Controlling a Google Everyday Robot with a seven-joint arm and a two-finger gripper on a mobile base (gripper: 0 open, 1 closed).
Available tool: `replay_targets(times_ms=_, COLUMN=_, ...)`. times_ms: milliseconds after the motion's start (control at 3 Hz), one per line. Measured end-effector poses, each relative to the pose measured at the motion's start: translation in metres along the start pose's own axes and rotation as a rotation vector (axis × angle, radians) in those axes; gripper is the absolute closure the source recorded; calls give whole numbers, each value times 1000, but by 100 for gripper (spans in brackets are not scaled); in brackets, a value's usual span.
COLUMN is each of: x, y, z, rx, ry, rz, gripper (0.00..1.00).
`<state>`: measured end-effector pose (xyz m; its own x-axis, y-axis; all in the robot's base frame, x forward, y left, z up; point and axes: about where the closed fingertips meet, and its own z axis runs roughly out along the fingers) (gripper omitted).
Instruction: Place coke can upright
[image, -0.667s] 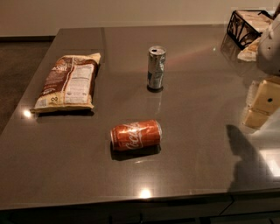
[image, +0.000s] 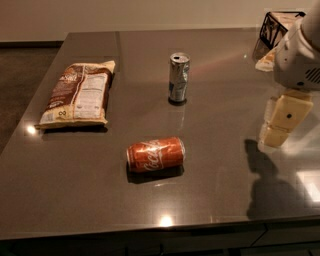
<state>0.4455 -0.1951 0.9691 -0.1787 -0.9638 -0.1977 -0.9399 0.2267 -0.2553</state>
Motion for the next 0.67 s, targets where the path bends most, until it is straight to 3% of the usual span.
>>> replay_targets(times_ms=667, x=-53, y=4, z=34, rx=-41, ry=-25, rz=-100, gripper=0)
